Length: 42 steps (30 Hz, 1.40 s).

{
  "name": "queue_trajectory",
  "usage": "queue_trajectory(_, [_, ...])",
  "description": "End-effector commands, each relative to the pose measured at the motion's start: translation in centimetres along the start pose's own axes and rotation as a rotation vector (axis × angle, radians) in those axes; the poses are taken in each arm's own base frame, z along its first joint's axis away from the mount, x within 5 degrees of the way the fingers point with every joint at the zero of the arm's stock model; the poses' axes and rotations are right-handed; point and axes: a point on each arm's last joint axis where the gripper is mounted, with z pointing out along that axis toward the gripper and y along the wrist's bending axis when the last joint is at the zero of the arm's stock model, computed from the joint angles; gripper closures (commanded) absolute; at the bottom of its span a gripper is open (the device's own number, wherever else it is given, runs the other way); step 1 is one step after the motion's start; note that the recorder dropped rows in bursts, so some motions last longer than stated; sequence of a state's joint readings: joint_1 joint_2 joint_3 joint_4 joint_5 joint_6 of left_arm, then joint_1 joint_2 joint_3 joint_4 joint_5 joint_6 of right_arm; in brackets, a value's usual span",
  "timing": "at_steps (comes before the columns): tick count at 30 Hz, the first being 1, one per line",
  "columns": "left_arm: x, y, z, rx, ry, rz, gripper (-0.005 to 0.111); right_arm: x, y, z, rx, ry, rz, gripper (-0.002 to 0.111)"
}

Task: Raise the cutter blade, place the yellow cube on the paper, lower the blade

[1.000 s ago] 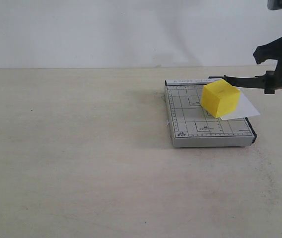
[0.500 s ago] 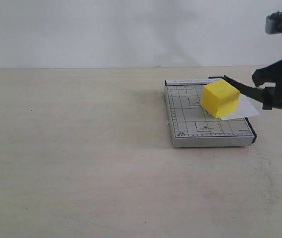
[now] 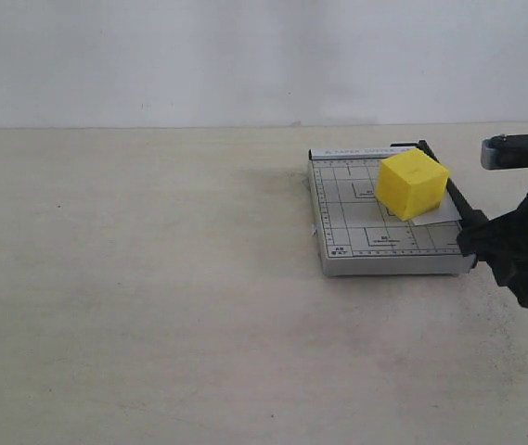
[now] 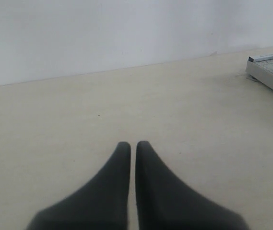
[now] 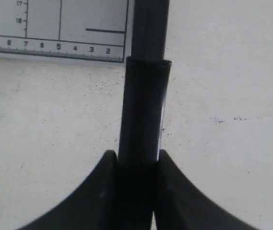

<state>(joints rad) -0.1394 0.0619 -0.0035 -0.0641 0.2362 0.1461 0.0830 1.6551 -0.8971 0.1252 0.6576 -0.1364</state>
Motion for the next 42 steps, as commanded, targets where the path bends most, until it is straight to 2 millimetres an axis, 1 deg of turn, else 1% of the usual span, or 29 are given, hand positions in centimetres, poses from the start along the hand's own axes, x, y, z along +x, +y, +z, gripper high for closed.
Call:
queue_trajectory(1, [0.1, 0.0, 0.0, -0.002, -0.002, -0.016, 0.102, 1.6, 1.1, 2.1, -0.073, 0.129, 0.017, 0.108])
queue_trajectory(7, [0.1, 0.0, 0.0, -0.002, -0.002, -0.016, 0.102, 1.6, 1.1, 2.1, -0.073, 0.129, 0.017, 0.108])
queue_trajectory(8, [0.1, 0.0, 0.0, -0.002, -0.002, -0.016, 0.102, 1.6, 1.1, 2.1, -0.074, 0.132, 0.017, 0.105])
queue_trajectory(10, [0.1, 0.0, 0.0, -0.002, -0.002, -0.016, 0.102, 1.6, 1.1, 2.1, -0.075, 0.135, 0.017, 0.089])
queue_trajectory(11, [0.1, 0.0, 0.0, -0.002, -0.002, -0.016, 0.102, 1.6, 1.1, 2.1, -0.074, 0.133, 0.017, 0.075])
queue_trajectory(12, [0.1, 0.0, 0.0, -0.002, -0.002, -0.016, 0.102, 1.6, 1.1, 2.1, -0.074, 0.131, 0.017, 0.066])
queue_trajectory(14, [0.1, 0.0, 0.0, -0.002, -0.002, -0.016, 0.102, 1.7, 1.1, 2.0, -0.076, 0.149, 0.017, 0.055])
queue_trajectory(16, [0.1, 0.0, 0.0, -0.002, -0.002, -0.016, 0.102, 2.2, 1.1, 2.0, -0.08, 0.202, 0.011, 0.052])
queue_trajectory(18, [0.1, 0.0, 0.0, -0.002, -0.002, -0.016, 0.102, 2.7, 1.0, 1.5, -0.069, 0.251, 0.011, 0.052])
queue_trajectory(20, [0.1, 0.0, 0.0, -0.002, -0.002, -0.016, 0.102, 3.0, 1.0, 0.5, -0.054, 0.266, 0.008, 0.052])
queue_trajectory(23, [0.1, 0.0, 0.0, -0.001, 0.001, -0.015, 0.102, 3.1, 1.0, -1.7, -0.036, 0.209, 0.029, 0.052])
queue_trajectory(25, [0.1, 0.0, 0.0, -0.001, 0.001, -0.015, 0.102, 3.8, 1.1, -3.2, -0.035, 0.17, 0.044, 0.052])
queue_trajectory(27, [0.1, 0.0, 0.0, -0.001, 0.001, -0.015, 0.102, 5.3, 1.2, -4.4, -0.03, 0.15, 0.057, 0.052])
queue_trajectory(30, [0.1, 0.0, 0.0, -0.001, 0.001, -0.015, 0.102, 8.6, 1.4, -5.2, -0.029, 0.1, 0.106, 0.052])
queue_trajectory(31, [0.1, 0.0, 0.0, -0.001, 0.001, -0.015, 0.102, 10.2, 1.5, -5.4, -0.041, 0.046, 0.127, 0.052])
queue_trajectory(33, [0.1, 0.0, 0.0, -0.001, 0.001, -0.015, 0.102, 11.8, 1.7, -5.7, -0.067, -0.1, 0.163, 0.057])
queue_trajectory(34, [0.1, 0.0, 0.0, -0.001, 0.001, -0.015, 0.102, 12.9, 1.8, -6.0, -0.091, -0.228, 0.207, 0.065])
queue_trajectory(36, [0.1, 0.0, 0.0, -0.001, 0.001, -0.015, 0.102, 13.9, 1.8, -6.9, -0.124, -0.449, 0.256, 0.082])
queue_trajectory(37, [0.1, 0.0, 0.0, -0.001, 0.001, -0.015, 0.102, 14.1, 1.7, -7.7, -0.133, -0.605, 0.284, 0.097])
queue_trajectory(38, [0.1, 0.0, 0.0, -0.001, 0.001, -0.015, 0.102, 14.5, 1.5, -8.3, -0.14, -0.717, 0.306, 0.107])
queue_trajectory(39, [0.1, 0.0, 0.0, -0.001, 0.001, -0.015, 0.102, 14.8, 1.4, -8.9, -0.145, -0.819, 0.327, 0.108])
queue_trajectory(40, [0.1, 0.0, 0.0, -0.002, -0.002, -0.015, 0.102, 15.1, 1.1, -9.9, -0.151, -0.96, 0.358, 0.108])
queue_trajectory(42, [0.1, 0.0, 0.0, -0.002, -0.002, -0.015, 0.102, 15.5, 0.8, -11.1, -0.145, -1.125, 0.366, 0.108])
